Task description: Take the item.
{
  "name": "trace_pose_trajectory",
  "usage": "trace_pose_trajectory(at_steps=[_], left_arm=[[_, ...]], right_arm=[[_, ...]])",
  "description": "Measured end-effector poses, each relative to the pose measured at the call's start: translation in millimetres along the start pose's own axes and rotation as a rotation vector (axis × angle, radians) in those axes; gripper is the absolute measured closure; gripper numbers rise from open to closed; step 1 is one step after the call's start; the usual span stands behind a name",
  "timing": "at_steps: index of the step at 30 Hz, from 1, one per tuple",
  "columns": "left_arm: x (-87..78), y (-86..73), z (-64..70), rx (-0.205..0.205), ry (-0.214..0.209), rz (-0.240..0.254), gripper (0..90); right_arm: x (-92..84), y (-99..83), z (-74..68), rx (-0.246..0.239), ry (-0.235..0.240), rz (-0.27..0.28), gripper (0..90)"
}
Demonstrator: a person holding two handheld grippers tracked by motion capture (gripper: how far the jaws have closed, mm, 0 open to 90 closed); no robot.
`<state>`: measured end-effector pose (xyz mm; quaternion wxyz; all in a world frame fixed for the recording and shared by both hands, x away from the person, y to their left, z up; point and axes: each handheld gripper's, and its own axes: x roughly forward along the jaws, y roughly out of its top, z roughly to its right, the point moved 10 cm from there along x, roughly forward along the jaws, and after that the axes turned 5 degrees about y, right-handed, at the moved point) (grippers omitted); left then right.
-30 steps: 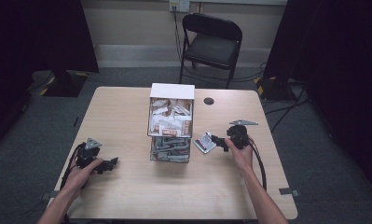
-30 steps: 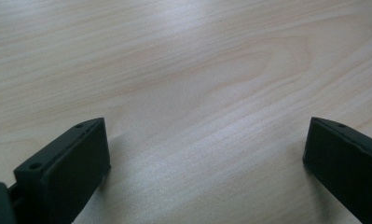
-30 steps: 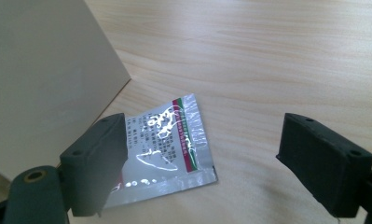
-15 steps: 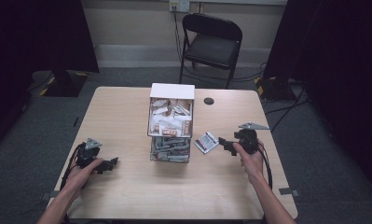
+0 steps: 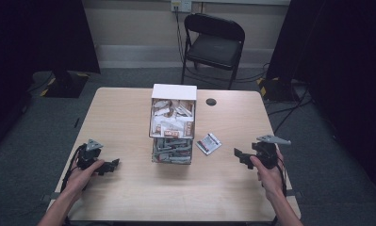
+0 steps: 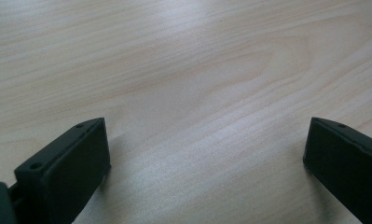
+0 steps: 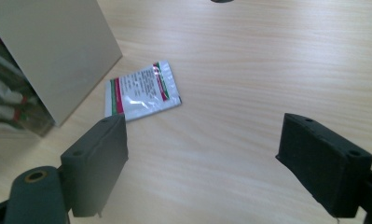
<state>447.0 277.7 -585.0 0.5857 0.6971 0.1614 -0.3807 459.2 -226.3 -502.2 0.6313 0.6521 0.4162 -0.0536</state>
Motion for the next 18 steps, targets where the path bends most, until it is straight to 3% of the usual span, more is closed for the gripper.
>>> trace_pose_trajectory(at_steps=[6, 8, 13, 18], left_arm=[[0.0, 0.0, 0.0, 0.000, 0.000, 0.000, 0.0], [0.0, 0.0, 0.0, 0.000, 0.000, 0.000, 0.0], [0.0, 0.0, -0.1, 0.000, 0.000, 0.000, 0.0], [0.0, 0.0, 0.0, 0.000, 0.001, 0.000, 0.0]], right_arm=[[-18.3, -20.8, 7.6, -0.011, -0.007, -0.029, 14.7], [-24.0, -29.9, 13.4, 0.000, -0.029, -0.042, 14.9], [-27.9, -52.3, 20.5, 0.001, -0.042, -0.083, 14.7], [-23.6, -73.9, 37.2, -0.003, -0.115, -0.159, 15.0]])
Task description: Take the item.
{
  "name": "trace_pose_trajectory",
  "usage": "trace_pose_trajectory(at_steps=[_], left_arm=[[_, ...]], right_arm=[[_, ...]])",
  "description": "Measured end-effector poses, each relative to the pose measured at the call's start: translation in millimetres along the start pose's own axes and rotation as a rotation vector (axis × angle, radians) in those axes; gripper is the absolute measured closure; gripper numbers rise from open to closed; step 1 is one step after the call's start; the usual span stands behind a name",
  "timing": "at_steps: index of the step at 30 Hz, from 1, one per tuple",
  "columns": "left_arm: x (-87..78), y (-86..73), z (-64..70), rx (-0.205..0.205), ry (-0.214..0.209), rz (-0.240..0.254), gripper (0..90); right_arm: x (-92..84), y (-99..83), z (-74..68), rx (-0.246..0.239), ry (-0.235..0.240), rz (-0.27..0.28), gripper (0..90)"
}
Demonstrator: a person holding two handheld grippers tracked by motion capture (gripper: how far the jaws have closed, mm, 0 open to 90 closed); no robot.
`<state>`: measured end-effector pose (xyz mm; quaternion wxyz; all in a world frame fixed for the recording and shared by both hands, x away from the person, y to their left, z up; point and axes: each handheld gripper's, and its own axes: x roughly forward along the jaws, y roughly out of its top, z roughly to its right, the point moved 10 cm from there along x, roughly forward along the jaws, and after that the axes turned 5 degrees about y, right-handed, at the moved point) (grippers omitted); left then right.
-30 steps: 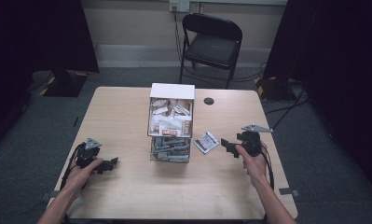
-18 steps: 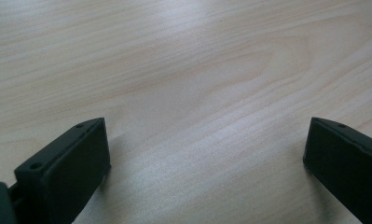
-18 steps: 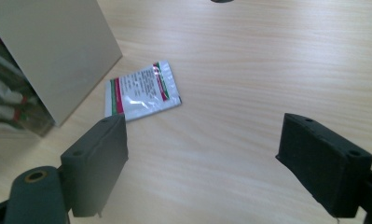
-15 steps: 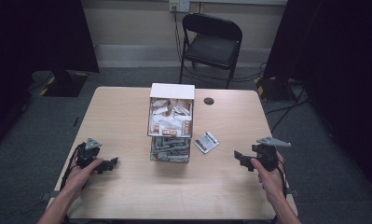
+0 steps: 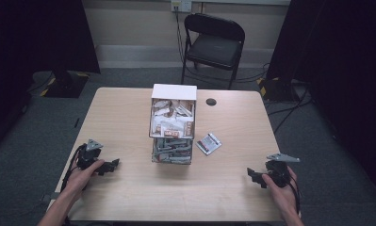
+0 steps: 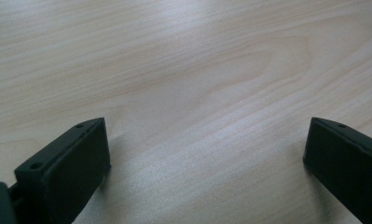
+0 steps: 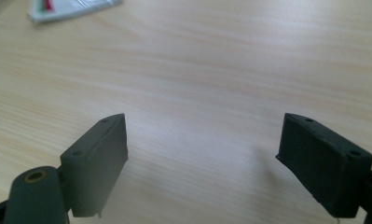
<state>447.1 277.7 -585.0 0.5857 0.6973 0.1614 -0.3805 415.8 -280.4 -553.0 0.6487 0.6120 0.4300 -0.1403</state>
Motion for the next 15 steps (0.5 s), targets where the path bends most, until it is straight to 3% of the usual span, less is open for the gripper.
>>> trace_pose_trajectory(at_steps=[3, 6, 11, 15], left_arm=[[0.0, 0.0, 0.0, 0.000, 0.000, 0.000, 0.0], [-0.1, 0.0, 0.0, 0.000, 0.000, -0.001, 0.0], [-0.1, -0.1, 0.0, 0.000, 0.000, -0.001, 0.0], [0.0, 0.0, 0.0, 0.000, 0.000, 0.000, 0.0]], right_arm=[[4.9, -10.4, 4.9, 0.007, -0.032, -0.055, 14.9], [8.3, -13.1, 1.5, -0.027, -0.048, -0.073, 13.9], [16.4, -9.8, 3.2, -0.016, -0.080, 0.021, 6.6], [17.2, -10.0, 3.6, -0.010, -0.089, 0.029, 5.9]])
